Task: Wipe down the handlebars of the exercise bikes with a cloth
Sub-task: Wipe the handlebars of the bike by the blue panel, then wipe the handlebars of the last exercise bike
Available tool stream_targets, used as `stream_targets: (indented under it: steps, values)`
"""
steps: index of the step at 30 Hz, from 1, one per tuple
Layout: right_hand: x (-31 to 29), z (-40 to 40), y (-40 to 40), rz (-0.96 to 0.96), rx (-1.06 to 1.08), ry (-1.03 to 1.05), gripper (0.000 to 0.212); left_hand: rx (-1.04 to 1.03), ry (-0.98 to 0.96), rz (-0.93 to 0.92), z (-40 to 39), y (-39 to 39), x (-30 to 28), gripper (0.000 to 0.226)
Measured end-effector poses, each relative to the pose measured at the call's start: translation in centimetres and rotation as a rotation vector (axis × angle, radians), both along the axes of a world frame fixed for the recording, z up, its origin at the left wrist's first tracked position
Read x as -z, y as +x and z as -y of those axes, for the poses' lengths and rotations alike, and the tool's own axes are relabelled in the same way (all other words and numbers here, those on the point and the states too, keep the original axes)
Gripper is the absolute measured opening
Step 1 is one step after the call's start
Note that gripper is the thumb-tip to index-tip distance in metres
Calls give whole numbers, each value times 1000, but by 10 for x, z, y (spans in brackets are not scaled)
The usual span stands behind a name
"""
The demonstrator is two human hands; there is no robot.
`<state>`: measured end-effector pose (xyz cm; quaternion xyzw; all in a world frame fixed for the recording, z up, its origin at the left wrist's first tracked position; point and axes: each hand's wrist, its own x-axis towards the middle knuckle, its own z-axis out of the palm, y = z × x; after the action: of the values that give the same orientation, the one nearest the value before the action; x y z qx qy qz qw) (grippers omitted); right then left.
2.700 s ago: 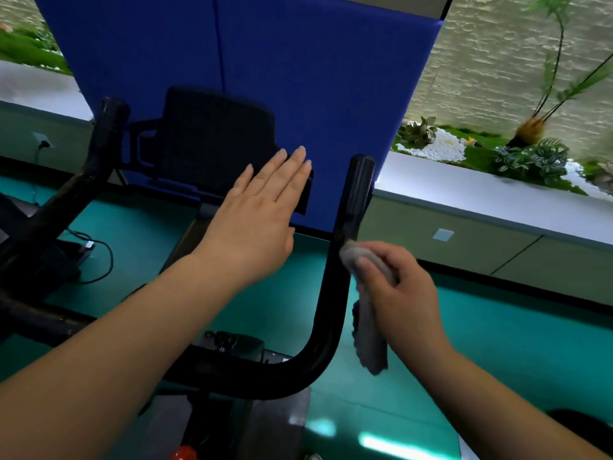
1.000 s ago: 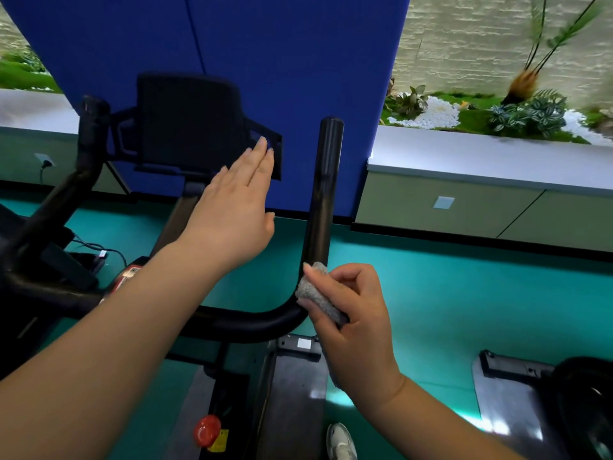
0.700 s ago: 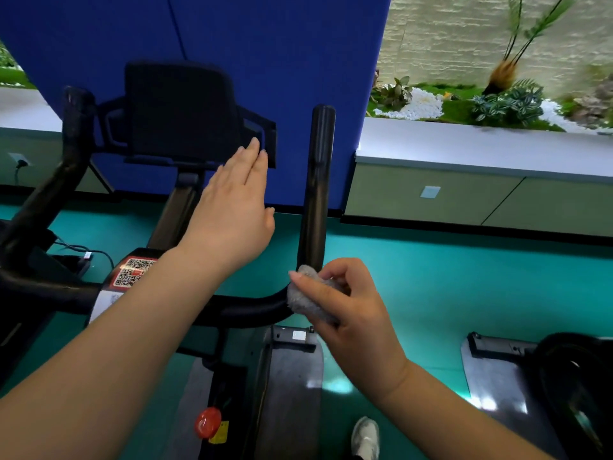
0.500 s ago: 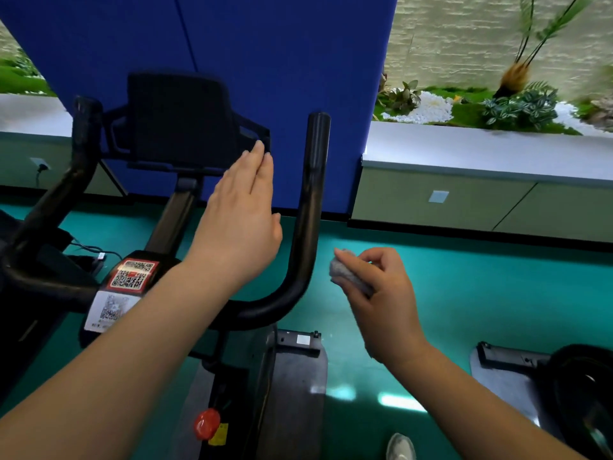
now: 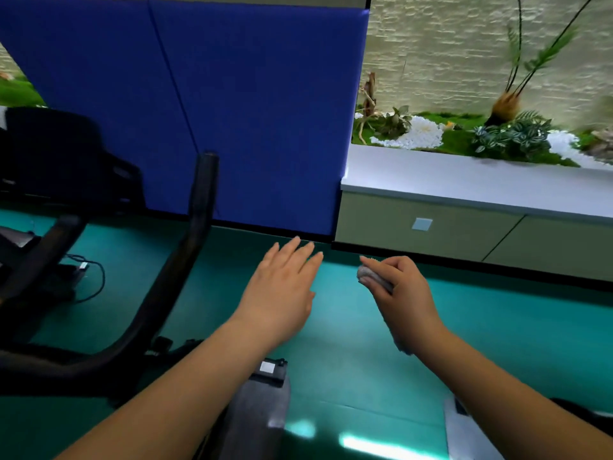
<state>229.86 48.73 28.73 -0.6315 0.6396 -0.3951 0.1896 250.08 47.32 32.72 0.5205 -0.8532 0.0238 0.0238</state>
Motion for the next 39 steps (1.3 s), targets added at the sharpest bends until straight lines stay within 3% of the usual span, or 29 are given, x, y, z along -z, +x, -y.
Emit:
stream_targets:
  steps: [7, 15, 20, 24, 28, 33, 39]
  values:
    - [5, 48, -66, 34, -12, 137, 30, -110, 194, 76, 43, -44, 54, 58]
    - [26, 144, -85, -13, -37, 239, 31, -205, 320, 101, 128, -57, 99, 56]
    - [26, 214, -91, -29, -61, 251, 18, -258, 371, 91, 194, -60, 122, 56]
    - [33, 262, -87, -141, -97, 224, 29, -295, 380, 58, 233, -62, 133, 56]
    - [36, 306, -80, -26, -147, 287, 28, -334, 372, 34, 269, -56, 138, 55]
    - [43, 389, -66, -167, -250, 259, 32, -381, 364, 31, 323, -38, 142, 55]
    - [47, 500, -44, -207, -474, 222, 34, -599, 353, 2, 393, -14, 143, 56]
